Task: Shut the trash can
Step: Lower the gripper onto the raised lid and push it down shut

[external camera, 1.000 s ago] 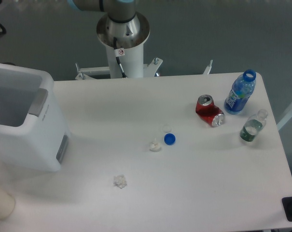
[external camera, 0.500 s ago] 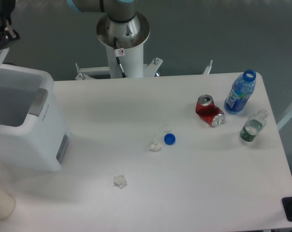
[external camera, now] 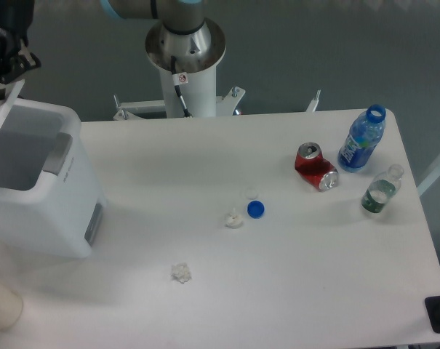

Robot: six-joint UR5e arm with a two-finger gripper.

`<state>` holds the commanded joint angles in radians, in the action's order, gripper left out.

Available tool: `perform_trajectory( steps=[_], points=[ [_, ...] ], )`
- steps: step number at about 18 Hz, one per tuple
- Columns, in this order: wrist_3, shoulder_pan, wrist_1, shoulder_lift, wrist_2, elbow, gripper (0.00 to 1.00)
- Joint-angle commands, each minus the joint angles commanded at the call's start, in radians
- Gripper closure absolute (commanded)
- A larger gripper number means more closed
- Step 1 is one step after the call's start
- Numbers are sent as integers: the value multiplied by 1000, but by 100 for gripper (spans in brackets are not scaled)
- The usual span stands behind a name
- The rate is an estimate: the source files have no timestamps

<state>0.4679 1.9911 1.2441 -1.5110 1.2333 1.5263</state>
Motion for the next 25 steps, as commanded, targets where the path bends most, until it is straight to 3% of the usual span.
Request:
perform_trajectory(
  steps=[25],
  points=[
    [3,2,5,-57,55,5,100]
  ],
)
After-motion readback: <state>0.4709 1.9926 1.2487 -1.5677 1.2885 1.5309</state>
